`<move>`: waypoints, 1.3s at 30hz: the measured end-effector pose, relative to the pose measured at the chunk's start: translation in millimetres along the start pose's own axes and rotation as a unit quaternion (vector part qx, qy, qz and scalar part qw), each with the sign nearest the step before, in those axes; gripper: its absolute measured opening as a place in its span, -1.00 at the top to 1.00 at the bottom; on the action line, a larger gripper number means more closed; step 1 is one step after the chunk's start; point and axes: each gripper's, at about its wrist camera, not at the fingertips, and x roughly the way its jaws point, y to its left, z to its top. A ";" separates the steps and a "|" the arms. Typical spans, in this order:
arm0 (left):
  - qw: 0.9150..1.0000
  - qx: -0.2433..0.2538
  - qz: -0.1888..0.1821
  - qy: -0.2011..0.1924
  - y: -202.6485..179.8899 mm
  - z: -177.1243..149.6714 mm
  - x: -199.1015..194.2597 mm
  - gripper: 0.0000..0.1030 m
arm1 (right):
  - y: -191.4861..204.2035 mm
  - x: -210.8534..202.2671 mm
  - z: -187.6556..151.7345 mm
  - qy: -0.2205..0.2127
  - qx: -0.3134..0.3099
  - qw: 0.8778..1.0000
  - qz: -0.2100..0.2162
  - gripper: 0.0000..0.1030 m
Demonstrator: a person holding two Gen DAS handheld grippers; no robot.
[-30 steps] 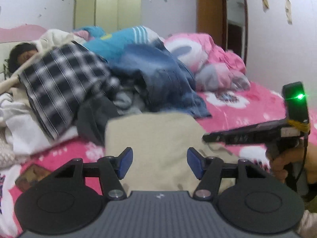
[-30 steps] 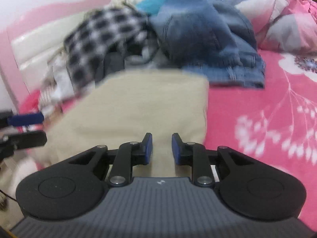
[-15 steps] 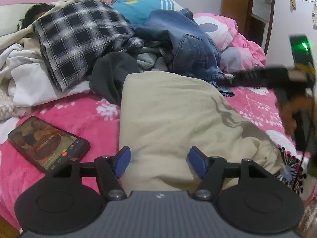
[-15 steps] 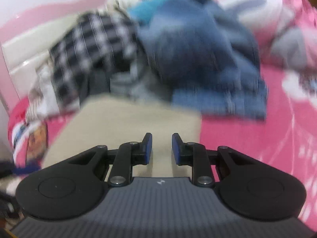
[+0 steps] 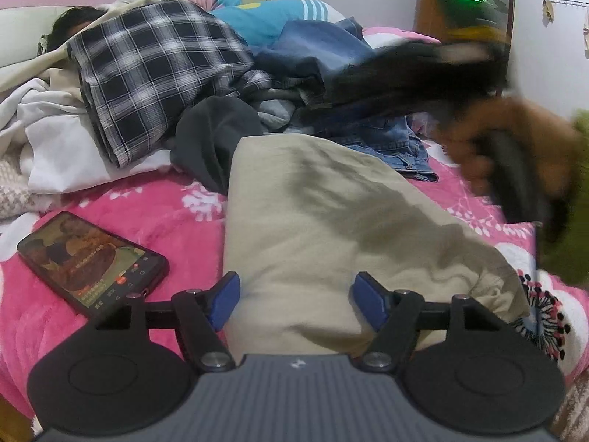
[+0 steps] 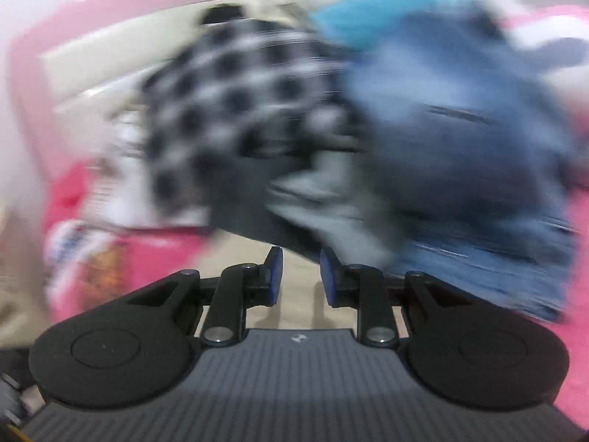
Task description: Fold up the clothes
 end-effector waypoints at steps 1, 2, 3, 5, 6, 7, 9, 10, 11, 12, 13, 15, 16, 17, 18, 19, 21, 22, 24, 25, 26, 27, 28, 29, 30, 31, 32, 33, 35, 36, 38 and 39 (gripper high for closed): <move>1.000 0.000 0.001 0.000 -0.3 -0.3 0.1 -0.37 | 2.9 23.4 0.3 0.024 0.010 1.000 0.015 0.58; 1.000 0.000 0.003 0.000 -0.5 -0.6 0.1 -0.37 | 5.9 46.9 0.5 0.049 0.020 0.998 0.030 0.59; 1.000 0.000 0.004 -0.001 -0.8 -0.9 0.2 -0.38 | 5.5 66.7 -7.6 0.052 0.017 0.998 0.020 0.59; 1.000 0.000 0.005 -0.001 -0.8 -1.5 0.2 -0.39 | 2.4 90.4 -17.6 0.050 0.019 0.999 0.004 0.61; 1.000 -0.005 0.002 -0.001 1.3 -1.5 0.1 -0.45 | 0.0 92.4 -16.8 0.047 0.029 0.998 0.003 0.61; 1.000 -0.013 -0.002 0.002 4.2 -2.0 0.6 -0.49 | -1.2 85.9 -13.9 0.043 0.036 0.998 0.002 0.61; 0.999 -0.032 -0.013 0.009 10.9 -3.4 1.8 -0.55 | -3.4 60.3 -8.1 0.024 0.045 0.999 -0.006 0.60; 0.998 -0.050 -0.021 0.015 15.6 -4.1 2.7 -0.55 | -4.7 40.9 -5.8 0.007 0.046 0.999 -0.014 0.58; 0.997 -0.068 -0.030 0.022 20.2 -4.7 3.6 -0.55 | -7.4 17.2 -4.8 -0.012 0.052 0.998 -0.020 0.57; 0.995 -0.083 -0.038 0.027 24.4 -5.2 4.1 -0.55 | -11.3 -9.8 -5.4 -0.033 0.060 0.997 -0.024 0.57; 0.995 -0.087 -0.041 0.027 26.0 -5.3 3.1 -0.55 | -15.1 -36.5 -8.1 -0.050 0.068 0.996 -0.031 0.57; 0.997 -0.074 -0.033 0.022 23.6 -4.9 -1.6 -0.55 | -21.2 -79.0 -22.7 -0.070 0.083 0.993 -0.055 0.56; 0.997 -0.065 -0.029 0.018 21.7 -4.6 -4.3 -0.55 | -24.1 -91.9 -36.5 -0.068 0.092 0.991 -0.065 0.56; 0.998 -0.049 -0.021 0.013 17.7 -4.4 -8.0 -0.55 | -27.0 -103.7 -51.3 -0.065 0.101 0.990 -0.075 0.56; 0.999 -0.034 -0.013 0.009 13.8 -4.4 -11.3 -0.55 | -29.1 -104.9 -70.0 -0.046 0.105 0.990 -0.086 0.56; 1.000 -0.021 -0.004 0.004 9.8 -5.0 -15.1 -0.55 | -31.2 -104.4 -89.2 -0.024 0.108 0.989 -0.097 0.56; 1.000 -0.003 0.008 -0.001 4.0 -5.2 -22.7 -0.54 | -32.8 -107.0 -121.2 -0.009 0.115 0.987 -0.115 0.56; 1.000 0.007 0.017 -0.006 1.3 -4.4 -27.9 -0.54 | -32.1 -110.6 -132.9 -0.019 0.120 0.985 -0.121 0.56; 0.999 0.025 0.032 -0.022 -5.4 -1.3 -39.4 -0.55 | -29.3 -123.4 -145.3 -0.042 0.138 0.981 -0.130 0.53; 0.998 0.033 0.036 -0.031 -8.5 0.6 -44.4 -0.57 | -25.3 -133.3 -142.8 -0.055 0.134 0.981 -0.128 0.52; 0.998 0.041 0.040 -0.040 -11.6 2.6 -49.4 -0.60 | -21.0 -143.3 -140.1 -0.068 0.128 0.981 -0.126 0.52; 0.997 0.048 0.042 -0.047 -15.0 4.9 -53.2 -0.62 | -12.9 -151.2 -137.1 -0.080 0.108 0.983 -0.121 0.52; 0.997 0.052 0.035 -0.049 -19.4 8.3 -53.2 -0.62 | -4.3 -158.8 -134.0 -0.092 0.085 0.985 -0.117 0.52; 0.997 0.055 0.028 -0.049 -23.9 11.4 -52.0 -0.62 | 3.5 -162.8 -133.4 -0.099 0.065 0.987 -0.107 0.52; 0.997 0.058 0.018 -0.042 -28.9 13.5 -46.7 -0.62 | 11.2 -166.2 -133.1 -0.105 0.045 0.989 -0.097 0.52; 0.998 0.060 0.007 -0.035 -33.9 15.6 -41.4 -0.62 | 18.9 -169.6 -132.8 -0.111 0.025 0.990 -0.087 0.52; 0.998 0.061 -0.001 -0.024 -38.7 17.3 -34.5 -0.62 | 24.4 -168.3 -136.7 -0.103 0.015 0.991 -0.079 0.54; 0.998 0.058 0.001 0.003 -42.4 18.0 -22.3 -0.62 | 26.9 -163.2 -139.5 -0.089 0.012 0.993 -0.079 0.55; 0.997 0.063 0.017 0.033 -50.7 18.7 -7.9 -0.62 | 26.9 -140.2 -158.7 -0.037 0.011 0.994 -0.099 0.56; 0.996 0.070 0.029 0.040 -55.1 18.8 -4.0 -0.63 | 27.2 -139.6 -167.4 -0.048 0.010 0.994 -0.103 0.56; 0.994 0.081 0.050 0.054 -63.0 19.3 3.3 -0.63 | 30.1 -149.4 -160.9 -0.061 0.017 0.992 -0.107 0.56; 0.994 0.079 0.053 0.057 -63.4 20.7 4.2 -0.63 | 31.6 -154.5 -156.8 -0.067 0.022 0.992 -0.109 0.54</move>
